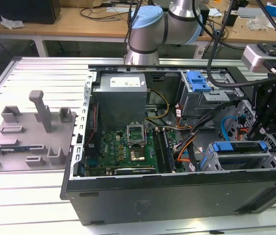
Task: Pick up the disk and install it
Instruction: 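Insert the first disk wire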
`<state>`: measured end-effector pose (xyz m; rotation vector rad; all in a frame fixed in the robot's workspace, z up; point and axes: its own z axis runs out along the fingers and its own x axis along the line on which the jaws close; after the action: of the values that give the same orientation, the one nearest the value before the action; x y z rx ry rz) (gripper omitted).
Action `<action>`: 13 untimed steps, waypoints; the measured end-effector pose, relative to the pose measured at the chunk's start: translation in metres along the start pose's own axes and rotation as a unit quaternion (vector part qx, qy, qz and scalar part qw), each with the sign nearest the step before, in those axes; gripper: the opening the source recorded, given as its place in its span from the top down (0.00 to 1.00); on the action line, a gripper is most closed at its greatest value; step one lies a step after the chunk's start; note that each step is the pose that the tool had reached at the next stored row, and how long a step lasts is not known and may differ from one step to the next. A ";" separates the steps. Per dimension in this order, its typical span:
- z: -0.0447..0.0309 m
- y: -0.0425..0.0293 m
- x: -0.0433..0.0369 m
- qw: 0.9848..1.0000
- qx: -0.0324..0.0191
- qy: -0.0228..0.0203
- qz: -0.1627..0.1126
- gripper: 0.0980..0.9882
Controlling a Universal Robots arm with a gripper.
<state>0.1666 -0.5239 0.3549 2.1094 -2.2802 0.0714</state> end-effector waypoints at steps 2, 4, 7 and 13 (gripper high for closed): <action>0.0001 -0.0009 0.0000 1.000 0.000 0.000 0.000 0.93; 0.0004 -0.0010 0.0000 1.000 0.000 0.000 0.000 0.93; 0.0012 -0.0010 -0.0002 1.000 0.000 0.000 0.000 0.93; 0.0020 -0.0006 -0.0015 1.000 0.000 0.001 0.000 0.93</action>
<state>0.1673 -0.5226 0.3529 2.1084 -2.2788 0.0742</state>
